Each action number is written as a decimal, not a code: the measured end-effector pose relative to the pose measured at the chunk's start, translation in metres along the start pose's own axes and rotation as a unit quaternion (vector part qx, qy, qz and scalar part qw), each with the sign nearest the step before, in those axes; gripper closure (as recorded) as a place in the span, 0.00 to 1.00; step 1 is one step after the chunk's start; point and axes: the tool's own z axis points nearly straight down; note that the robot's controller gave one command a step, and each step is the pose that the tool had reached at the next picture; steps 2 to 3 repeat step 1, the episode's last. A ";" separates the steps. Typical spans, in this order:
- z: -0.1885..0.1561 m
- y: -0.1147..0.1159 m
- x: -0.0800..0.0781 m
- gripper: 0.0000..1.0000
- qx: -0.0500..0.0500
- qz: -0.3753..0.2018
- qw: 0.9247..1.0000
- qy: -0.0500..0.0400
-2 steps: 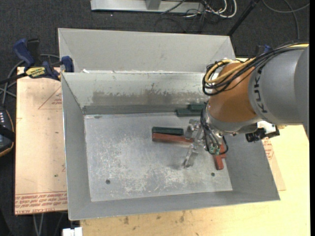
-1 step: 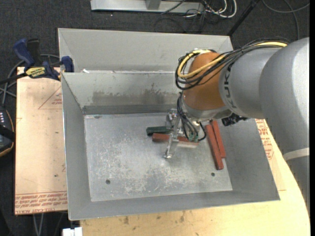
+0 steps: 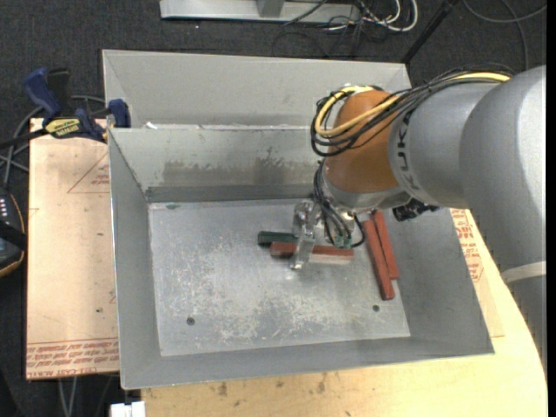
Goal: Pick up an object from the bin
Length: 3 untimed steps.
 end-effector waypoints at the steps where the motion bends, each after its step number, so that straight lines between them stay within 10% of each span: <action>1: -0.156 0.006 0.010 1.00 -0.001 -0.011 1.000 -0.003; 3: -0.156 0.006 0.010 1.00 -0.001 -0.011 1.000 -0.003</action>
Offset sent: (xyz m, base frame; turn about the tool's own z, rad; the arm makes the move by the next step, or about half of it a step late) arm -0.0117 0.0069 0.1511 -0.0224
